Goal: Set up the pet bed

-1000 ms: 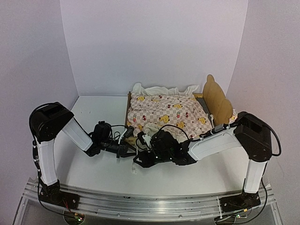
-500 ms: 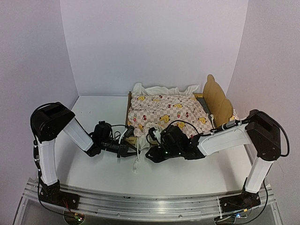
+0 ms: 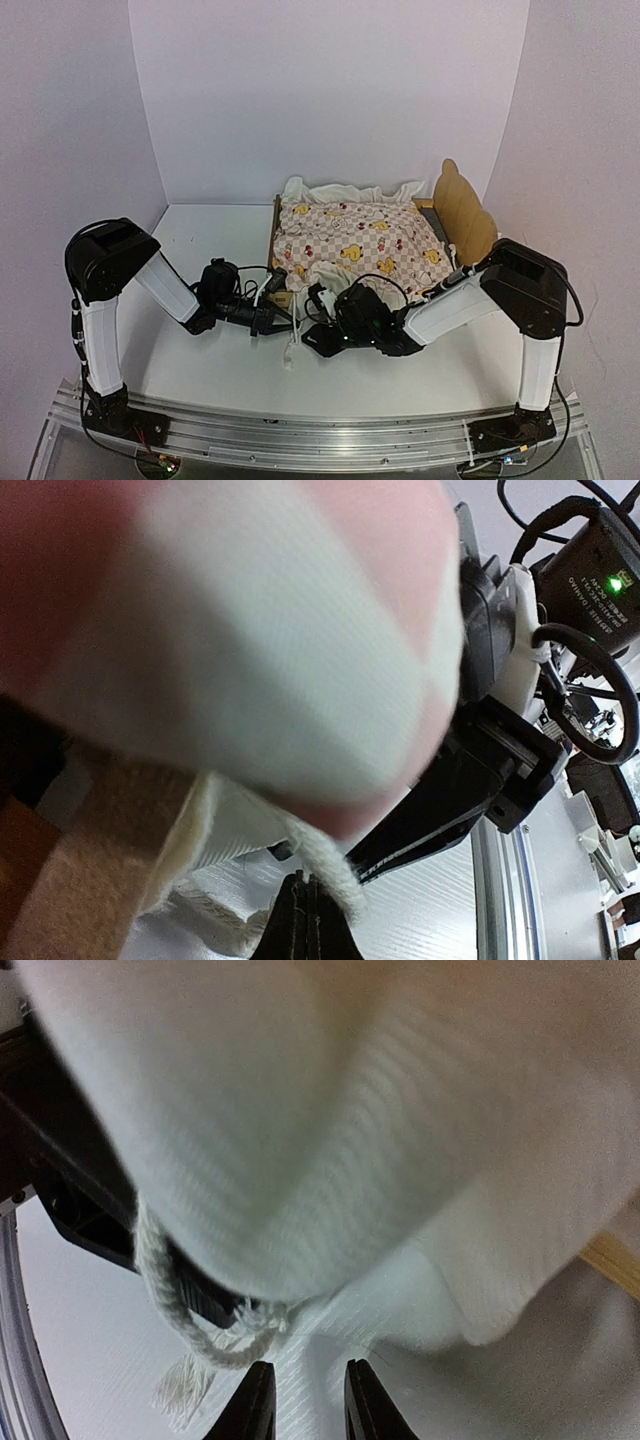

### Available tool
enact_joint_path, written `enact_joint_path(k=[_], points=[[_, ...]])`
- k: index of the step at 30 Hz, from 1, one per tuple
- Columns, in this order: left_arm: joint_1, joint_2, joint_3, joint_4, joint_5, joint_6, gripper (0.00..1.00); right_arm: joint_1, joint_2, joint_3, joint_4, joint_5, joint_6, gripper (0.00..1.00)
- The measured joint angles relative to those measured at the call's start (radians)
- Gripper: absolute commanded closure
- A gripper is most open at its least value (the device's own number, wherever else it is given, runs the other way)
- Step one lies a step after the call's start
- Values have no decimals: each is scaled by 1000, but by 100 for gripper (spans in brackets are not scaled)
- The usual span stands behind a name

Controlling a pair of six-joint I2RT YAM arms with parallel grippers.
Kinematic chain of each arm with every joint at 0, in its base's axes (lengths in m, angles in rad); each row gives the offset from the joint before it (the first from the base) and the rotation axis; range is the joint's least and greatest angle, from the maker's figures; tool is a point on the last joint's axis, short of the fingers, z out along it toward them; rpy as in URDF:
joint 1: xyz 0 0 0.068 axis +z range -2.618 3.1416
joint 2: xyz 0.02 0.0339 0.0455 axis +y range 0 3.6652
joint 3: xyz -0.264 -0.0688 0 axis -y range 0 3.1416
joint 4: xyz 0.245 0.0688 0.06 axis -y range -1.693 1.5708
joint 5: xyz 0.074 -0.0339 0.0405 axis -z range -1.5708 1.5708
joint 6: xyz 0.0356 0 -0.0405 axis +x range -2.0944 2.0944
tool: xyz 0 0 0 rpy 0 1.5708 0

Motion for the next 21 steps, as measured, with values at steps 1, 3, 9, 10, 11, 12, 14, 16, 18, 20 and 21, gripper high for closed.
enact_joint_path(k=[1,3,9,10,11,12,14,16,18,20,21], points=[[0,0,0,0,0,0,100,0,9,2,15,0,-1,76],[0,0,0,0,-1,-1,100,0,24,3,44,0,-4,75],[-2,0,0,2,-9,-6,100,0,47,11,107,-9,-18,73],[-3,0,0,2,-9,-6,100,0,47,11,119,-10,-18,73],[-3,0,0,2,-10,-7,100,0,48,11,129,-10,-18,73],[-3,0,0,3,-10,-8,100,0,48,11,135,-10,-18,74],[-3,0,0,4,-12,-10,100,0,55,12,149,-10,-18,76],[-3,0,0,5,-16,-11,100,0,71,19,162,-10,-16,83],[-3,0,0,7,-20,-13,100,1,86,26,174,-9,-14,89],[-4,0,0,10,-23,-15,100,2,94,27,183,2,-2,90],[-4,0,0,10,-25,-16,100,3,94,27,185,8,1,89]])
